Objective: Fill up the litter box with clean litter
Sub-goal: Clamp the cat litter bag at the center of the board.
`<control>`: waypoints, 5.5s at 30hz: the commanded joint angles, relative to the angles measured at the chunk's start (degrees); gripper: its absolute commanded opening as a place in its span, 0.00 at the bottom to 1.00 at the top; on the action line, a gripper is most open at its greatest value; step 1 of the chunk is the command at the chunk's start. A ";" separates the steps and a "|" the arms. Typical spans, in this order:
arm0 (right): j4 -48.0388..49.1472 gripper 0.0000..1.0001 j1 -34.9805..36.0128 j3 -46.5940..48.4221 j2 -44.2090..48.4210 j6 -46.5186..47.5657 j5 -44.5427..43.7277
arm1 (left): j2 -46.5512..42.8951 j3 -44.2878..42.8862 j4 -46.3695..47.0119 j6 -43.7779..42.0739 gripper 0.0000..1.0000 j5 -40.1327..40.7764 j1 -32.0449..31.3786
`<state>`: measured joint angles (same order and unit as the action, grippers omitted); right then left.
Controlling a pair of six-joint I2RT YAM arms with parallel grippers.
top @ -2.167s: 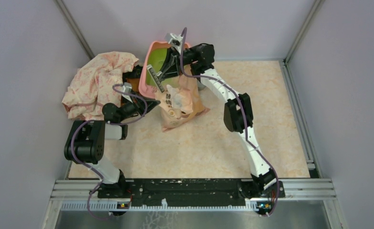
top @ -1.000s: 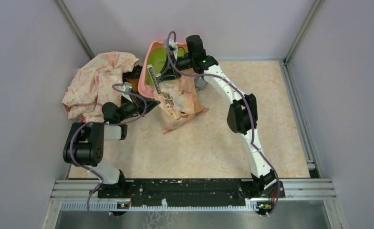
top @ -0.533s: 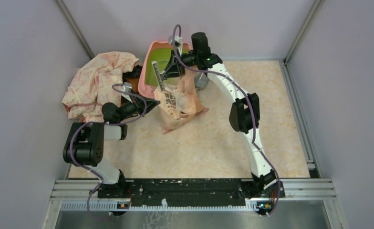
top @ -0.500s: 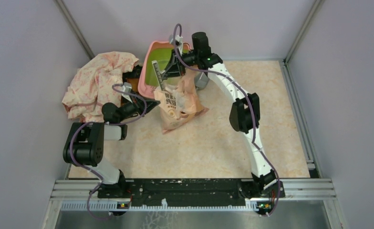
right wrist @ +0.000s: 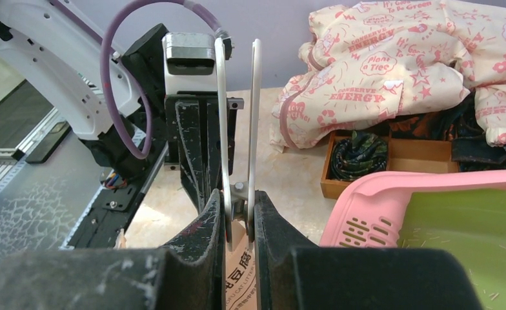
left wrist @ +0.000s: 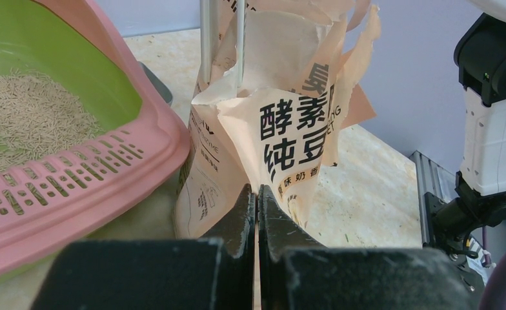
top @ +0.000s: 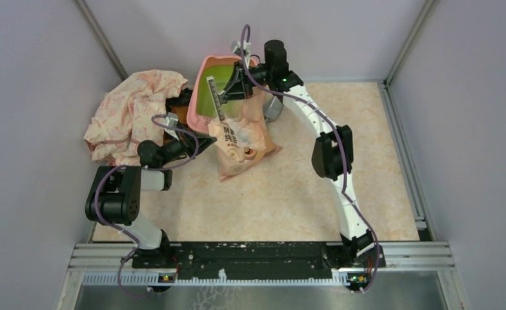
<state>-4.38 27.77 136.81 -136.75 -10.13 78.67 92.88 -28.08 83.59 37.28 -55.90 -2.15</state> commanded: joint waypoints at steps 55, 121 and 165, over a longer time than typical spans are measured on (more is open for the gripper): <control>-24.66 0.00 3.87 6.08 6.84 19.20 -11.09 | 4.07 -8.95 7.94 3.03 0.12 -0.37 0.13; -29.55 0.00 1.67 6.18 5.09 22.48 -8.96 | 4.52 -12.18 6.68 5.36 0.05 -7.22 -0.92; -42.79 0.00 2.88 7.23 7.14 35.19 -15.51 | 0.70 -6.09 4.22 2.79 0.01 -6.50 2.92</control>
<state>-46.39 30.61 141.88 -132.51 23.00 65.28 95.20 -35.33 84.90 39.66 -61.10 -0.86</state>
